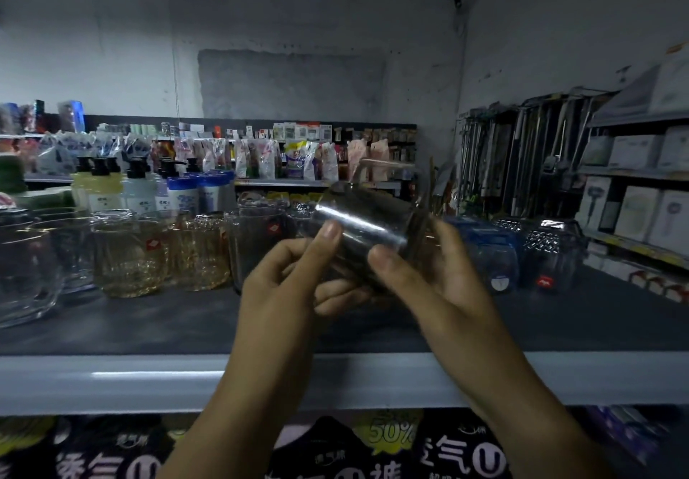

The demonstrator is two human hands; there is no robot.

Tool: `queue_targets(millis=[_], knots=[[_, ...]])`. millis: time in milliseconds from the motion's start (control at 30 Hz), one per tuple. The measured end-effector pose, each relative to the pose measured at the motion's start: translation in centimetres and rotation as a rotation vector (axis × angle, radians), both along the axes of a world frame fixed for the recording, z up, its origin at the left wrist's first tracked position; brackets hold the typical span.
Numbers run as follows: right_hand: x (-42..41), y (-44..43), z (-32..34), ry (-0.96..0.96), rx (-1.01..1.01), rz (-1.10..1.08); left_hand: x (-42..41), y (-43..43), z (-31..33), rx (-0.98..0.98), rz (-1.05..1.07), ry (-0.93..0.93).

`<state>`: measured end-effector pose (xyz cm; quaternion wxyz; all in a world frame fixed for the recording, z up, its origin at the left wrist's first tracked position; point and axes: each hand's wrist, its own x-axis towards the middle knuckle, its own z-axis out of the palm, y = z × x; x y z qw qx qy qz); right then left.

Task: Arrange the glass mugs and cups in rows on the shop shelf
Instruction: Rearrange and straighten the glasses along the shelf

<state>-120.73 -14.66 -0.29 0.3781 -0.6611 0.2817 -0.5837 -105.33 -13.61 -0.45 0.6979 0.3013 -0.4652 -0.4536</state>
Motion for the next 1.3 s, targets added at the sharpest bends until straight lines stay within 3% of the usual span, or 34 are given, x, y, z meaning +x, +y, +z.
queue_targets(millis=[133, 233, 400, 533, 767, 1000, 1300], knots=[[-1.0, -0.3, 0.8, -0.016, -0.064, -0.116, -0.6, 0.3, 0.1, 0.039, -0.050, -0.203], [-3.5, -1.5, 2.1, 0.233, -0.119, -0.211, 0.7, 0.4, 0.1, -0.009, 0.154, -0.471], [-4.9, -3.9, 4.2, 0.679, -0.148, -0.305, 3.2, -1.5, -0.2, -0.216, 0.539, -0.668], [-3.6, -5.2, 3.5, 0.846, -0.147, -0.324, 2.9, -2.2, -0.5, -0.367, 0.497, -0.848], [-3.1, -6.5, 1.4, 0.820, -0.108, -0.289, 3.2, -2.5, -1.6, -0.358, 0.319, -1.001], [-5.1, -6.2, -0.5, 0.473, 0.090, -0.030, 3.1, -2.8, -1.9, -0.300, 0.323, -0.953], [-5.0, -6.6, -0.8, 0.480, 0.068, -0.006, 2.9, -3.1, -2.1, -0.287, 0.412, -0.961]])
